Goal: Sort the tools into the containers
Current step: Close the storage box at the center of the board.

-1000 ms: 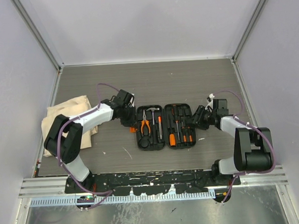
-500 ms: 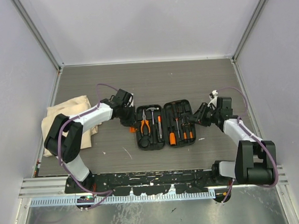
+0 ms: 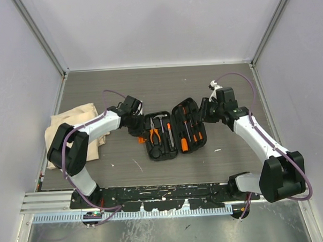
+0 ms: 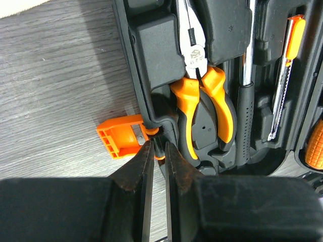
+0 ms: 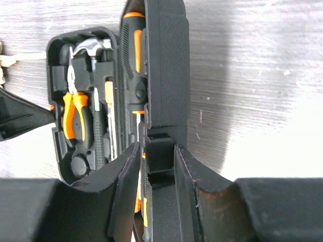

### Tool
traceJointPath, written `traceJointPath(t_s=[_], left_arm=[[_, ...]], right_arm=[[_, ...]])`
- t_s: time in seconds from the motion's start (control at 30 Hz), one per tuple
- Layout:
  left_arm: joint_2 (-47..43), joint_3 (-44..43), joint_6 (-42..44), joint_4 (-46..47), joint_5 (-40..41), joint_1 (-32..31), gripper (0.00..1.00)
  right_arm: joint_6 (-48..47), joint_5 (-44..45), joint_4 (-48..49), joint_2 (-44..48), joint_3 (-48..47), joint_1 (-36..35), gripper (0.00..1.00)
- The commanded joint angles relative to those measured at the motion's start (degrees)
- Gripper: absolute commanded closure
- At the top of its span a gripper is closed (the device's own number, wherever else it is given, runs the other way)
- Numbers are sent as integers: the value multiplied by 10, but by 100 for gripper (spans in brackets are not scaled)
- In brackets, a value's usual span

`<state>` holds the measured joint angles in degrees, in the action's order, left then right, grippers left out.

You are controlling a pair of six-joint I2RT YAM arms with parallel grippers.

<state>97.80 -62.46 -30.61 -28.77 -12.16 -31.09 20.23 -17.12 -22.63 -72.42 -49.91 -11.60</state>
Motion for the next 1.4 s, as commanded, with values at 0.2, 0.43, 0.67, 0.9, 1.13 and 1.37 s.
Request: traceJointPath(t_s=[0.2,0.43,0.67,0.9,1.13,1.37], left_arm=[[19,4,-4,51,-12,-14,88],[-22,2,-10,47,1,-14,86],[-180,-13,-16,15,86,-12,71],[-321,14,11,-20,206,-10,61],[-330,42,6,-47,216,-8,63],[-331,70,-7,-45,212,-7,64]], right_arm=[[47,-13,-65,-32,-90,-147,62],[55,29,-82,-61,-116,-199,62],[58,47,-85,-84,-129,-221,62],[64,52,-76,-105,-143,-237,62],[64,51,-59,-131,-154,-245,62],[66,38,-22,-166,-156,-247,62]])
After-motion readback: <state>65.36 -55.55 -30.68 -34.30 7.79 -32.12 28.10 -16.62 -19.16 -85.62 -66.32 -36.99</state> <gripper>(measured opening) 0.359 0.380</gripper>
